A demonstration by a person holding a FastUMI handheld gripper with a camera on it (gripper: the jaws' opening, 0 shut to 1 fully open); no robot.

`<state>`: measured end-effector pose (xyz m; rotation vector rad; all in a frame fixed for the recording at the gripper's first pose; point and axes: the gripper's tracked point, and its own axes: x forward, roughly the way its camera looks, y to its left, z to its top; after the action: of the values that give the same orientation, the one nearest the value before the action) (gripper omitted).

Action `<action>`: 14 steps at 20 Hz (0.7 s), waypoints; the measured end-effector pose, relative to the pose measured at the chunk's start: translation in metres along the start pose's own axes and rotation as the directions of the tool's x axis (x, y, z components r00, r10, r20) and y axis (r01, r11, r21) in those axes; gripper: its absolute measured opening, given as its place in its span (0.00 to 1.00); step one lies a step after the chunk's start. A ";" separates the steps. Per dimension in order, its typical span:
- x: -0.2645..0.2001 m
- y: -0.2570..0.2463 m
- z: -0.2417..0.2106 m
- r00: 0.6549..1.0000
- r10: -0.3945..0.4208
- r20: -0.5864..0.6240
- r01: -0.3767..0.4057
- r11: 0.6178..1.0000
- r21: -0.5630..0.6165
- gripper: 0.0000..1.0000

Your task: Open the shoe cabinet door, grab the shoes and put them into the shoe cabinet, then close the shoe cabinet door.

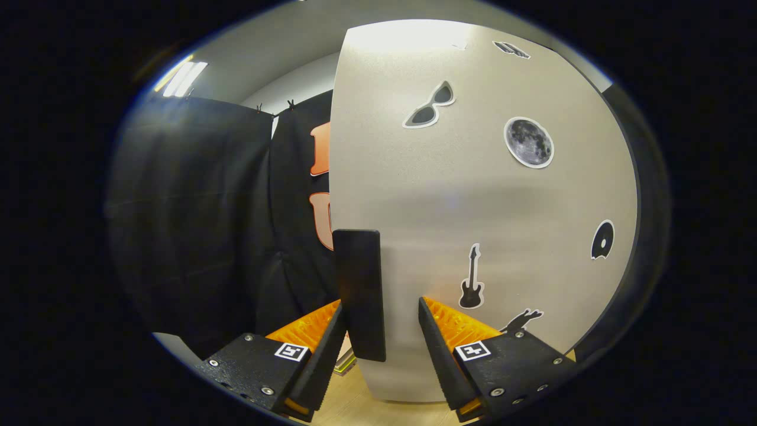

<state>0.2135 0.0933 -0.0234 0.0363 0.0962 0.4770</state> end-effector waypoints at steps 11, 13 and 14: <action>0.012 -0.003 -0.003 0.999 -0.034 -0.004 0.034 0.999 -0.012 0.78; 0.014 -0.003 -0.001 0.999 -0.032 0.003 0.032 0.999 -0.003 0.78; 0.013 -0.003 0.000 0.999 -0.032 0.007 0.032 0.999 -0.003 0.78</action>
<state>0.2262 0.0960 -0.0251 0.0332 0.0889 0.4450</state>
